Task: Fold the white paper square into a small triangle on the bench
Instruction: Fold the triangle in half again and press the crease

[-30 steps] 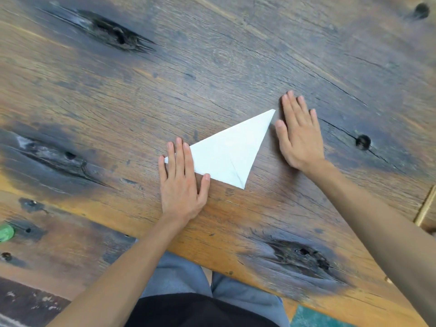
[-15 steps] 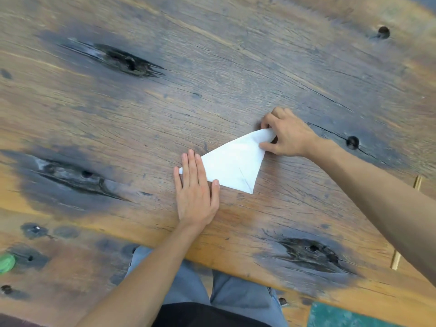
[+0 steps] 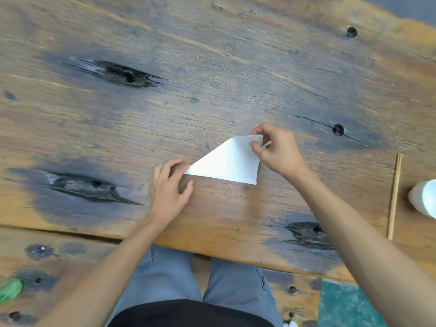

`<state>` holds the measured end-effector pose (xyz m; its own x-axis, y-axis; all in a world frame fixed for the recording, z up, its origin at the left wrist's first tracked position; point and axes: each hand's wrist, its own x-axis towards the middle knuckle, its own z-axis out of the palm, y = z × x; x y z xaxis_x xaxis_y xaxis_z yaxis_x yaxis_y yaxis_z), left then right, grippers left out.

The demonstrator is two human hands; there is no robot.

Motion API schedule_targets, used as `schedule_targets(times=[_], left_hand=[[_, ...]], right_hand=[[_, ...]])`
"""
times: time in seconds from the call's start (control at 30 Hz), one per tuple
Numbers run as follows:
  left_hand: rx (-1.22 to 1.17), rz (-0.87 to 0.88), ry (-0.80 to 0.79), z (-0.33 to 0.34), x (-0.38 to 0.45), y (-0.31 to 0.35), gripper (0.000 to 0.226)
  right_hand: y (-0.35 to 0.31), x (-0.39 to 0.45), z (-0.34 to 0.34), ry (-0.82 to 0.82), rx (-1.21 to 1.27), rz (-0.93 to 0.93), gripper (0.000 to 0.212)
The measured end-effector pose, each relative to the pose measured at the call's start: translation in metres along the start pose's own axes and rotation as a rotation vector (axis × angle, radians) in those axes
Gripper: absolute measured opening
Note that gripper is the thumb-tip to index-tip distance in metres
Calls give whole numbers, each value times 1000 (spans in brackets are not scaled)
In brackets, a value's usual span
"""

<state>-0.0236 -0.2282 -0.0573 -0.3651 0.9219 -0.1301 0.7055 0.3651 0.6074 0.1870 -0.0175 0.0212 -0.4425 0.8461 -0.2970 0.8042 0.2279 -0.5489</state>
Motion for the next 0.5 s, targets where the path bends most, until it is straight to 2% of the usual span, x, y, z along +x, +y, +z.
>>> schedule_targets(times=[0.23, 0.5], left_hand=[[-112, 22, -51, -11, 14, -14, 34], [-184, 40, -81, -17, 17, -22, 30]], right_hand=[[-42, -56, 66, 112, -46, 16, 16], [-66, -68, 125, 156, -31, 6, 23]])
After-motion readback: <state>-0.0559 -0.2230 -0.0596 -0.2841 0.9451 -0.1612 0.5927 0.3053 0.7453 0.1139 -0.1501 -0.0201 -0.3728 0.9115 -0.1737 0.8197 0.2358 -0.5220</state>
